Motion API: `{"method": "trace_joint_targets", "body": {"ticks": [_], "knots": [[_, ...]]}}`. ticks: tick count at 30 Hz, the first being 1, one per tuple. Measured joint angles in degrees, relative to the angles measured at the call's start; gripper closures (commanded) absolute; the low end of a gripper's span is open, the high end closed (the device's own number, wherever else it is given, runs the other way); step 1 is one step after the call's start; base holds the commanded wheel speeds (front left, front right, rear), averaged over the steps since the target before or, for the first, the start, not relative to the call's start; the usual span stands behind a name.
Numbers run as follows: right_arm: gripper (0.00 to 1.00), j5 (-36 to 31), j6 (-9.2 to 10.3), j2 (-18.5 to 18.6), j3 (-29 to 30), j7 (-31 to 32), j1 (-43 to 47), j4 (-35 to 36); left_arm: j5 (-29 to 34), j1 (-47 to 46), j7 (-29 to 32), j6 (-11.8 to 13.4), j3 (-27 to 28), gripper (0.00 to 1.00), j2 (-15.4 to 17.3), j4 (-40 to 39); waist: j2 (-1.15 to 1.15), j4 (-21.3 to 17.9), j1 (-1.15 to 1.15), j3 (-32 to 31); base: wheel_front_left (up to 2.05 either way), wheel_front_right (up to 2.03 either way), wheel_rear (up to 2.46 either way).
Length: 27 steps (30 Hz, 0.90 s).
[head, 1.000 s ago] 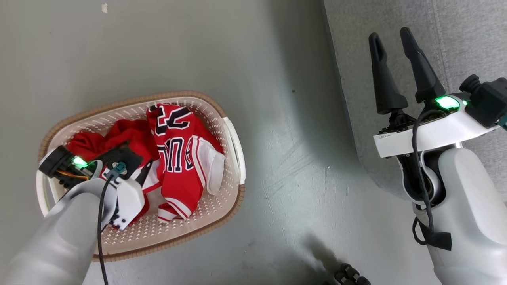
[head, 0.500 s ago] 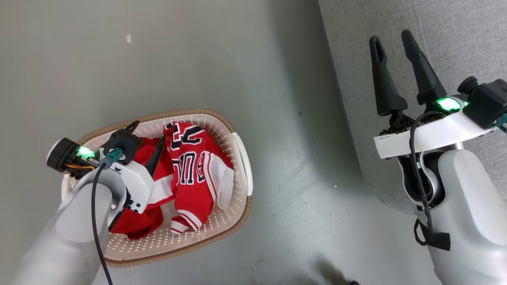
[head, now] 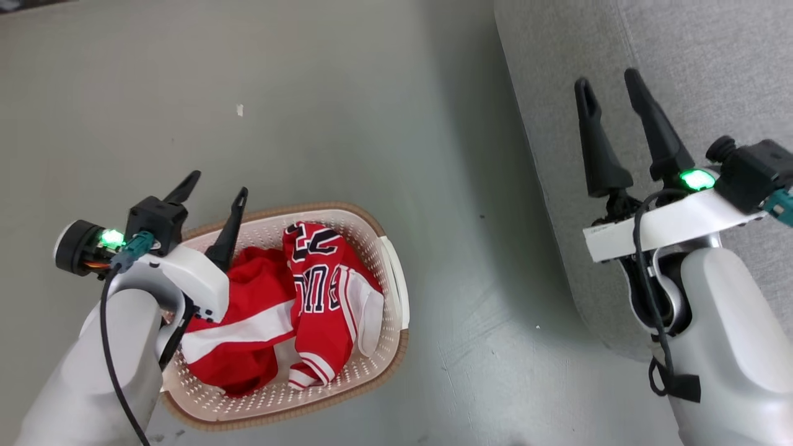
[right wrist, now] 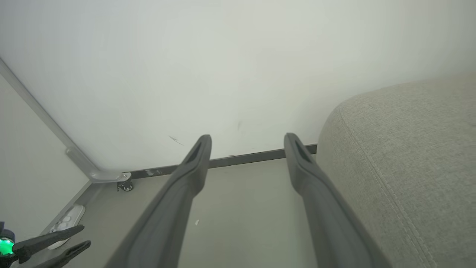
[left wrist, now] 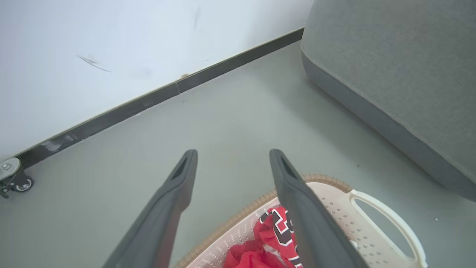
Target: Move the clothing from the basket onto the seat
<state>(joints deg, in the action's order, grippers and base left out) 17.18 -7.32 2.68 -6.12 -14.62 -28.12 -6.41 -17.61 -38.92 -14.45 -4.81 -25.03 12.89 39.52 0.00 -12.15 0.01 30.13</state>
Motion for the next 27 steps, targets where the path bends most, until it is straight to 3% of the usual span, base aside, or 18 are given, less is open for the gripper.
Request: {"method": "trace_joint_targets", "body": {"ticks": [27], "knots": [[0.00, -3.1, 0.00, 0.1, 0.3, 0.0, 6.9, -2.3, -4.2, 14.1, 0.0, 2.2, 11.9, 0.00, -0.3, -14.7, 0.00, 3.8, -0.01, -12.9, 0.00, 0.00, 0.00]]}}
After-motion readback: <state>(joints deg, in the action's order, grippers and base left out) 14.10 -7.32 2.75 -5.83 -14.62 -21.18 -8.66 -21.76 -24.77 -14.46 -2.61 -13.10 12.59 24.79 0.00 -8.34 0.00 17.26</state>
